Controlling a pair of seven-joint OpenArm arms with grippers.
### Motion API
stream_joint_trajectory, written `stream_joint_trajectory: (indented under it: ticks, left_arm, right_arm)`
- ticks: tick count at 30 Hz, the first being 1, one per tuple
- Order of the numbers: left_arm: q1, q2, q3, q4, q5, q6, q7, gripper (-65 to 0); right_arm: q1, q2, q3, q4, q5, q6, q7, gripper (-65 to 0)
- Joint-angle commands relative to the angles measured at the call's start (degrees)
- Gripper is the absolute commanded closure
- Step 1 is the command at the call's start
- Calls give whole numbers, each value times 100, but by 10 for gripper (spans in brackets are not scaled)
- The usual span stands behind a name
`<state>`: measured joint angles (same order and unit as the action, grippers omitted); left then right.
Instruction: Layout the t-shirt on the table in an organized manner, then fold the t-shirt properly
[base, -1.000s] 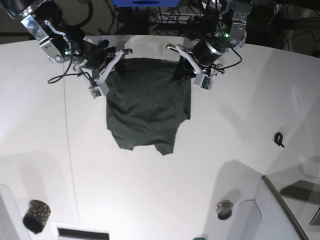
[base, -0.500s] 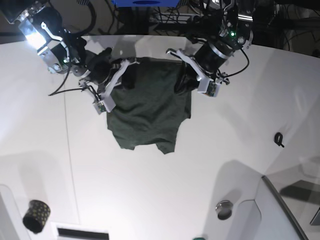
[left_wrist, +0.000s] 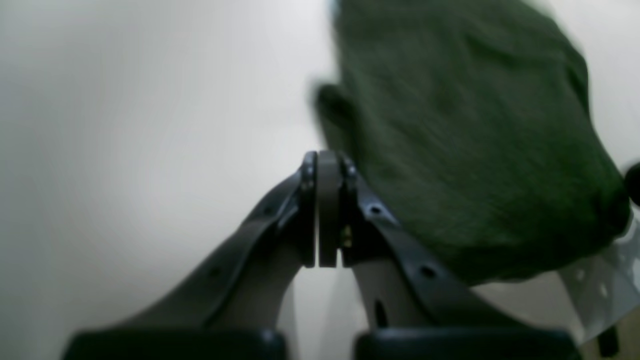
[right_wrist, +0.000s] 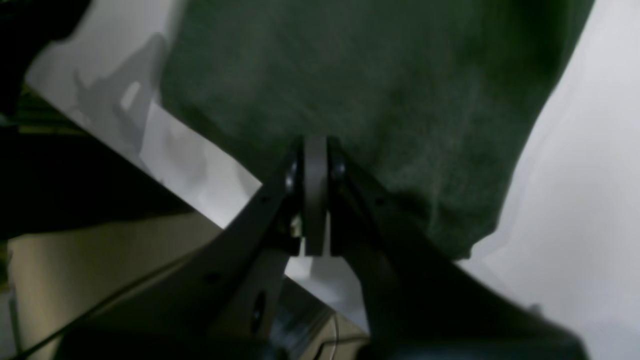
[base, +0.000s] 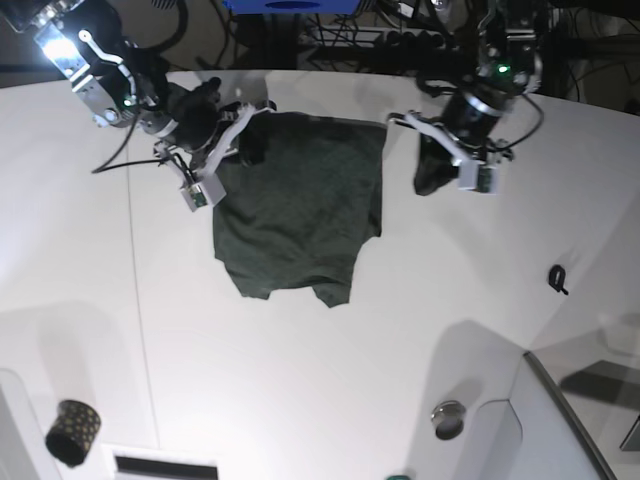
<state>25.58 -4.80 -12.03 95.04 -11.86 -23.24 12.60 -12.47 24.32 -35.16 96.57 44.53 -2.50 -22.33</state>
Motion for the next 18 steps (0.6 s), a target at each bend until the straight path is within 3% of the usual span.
stream_joint_trajectory:
  ticks: [1, 4, 11, 18]
  left_arm:
    - [136, -17, -102, 241, -41, -54, -113, 0]
    - [523, -105, -603, 522, 21, -71, -113, 0]
    - [1560, -439, -1228, 434, 21, -80, -122, 0]
    - [2404, -536, -1192, 214, 30, -80, -69, 0]
  right_arm:
    - [-50, 140, 39, 158, 8, 35, 57, -6]
    - [-472, 298, 443, 430, 17, 26, 39, -6]
    - [-2089, 1019, 1735, 1186, 17, 26, 30, -6]
    - [-2933, 1045, 2070, 844, 8, 35, -172, -6]
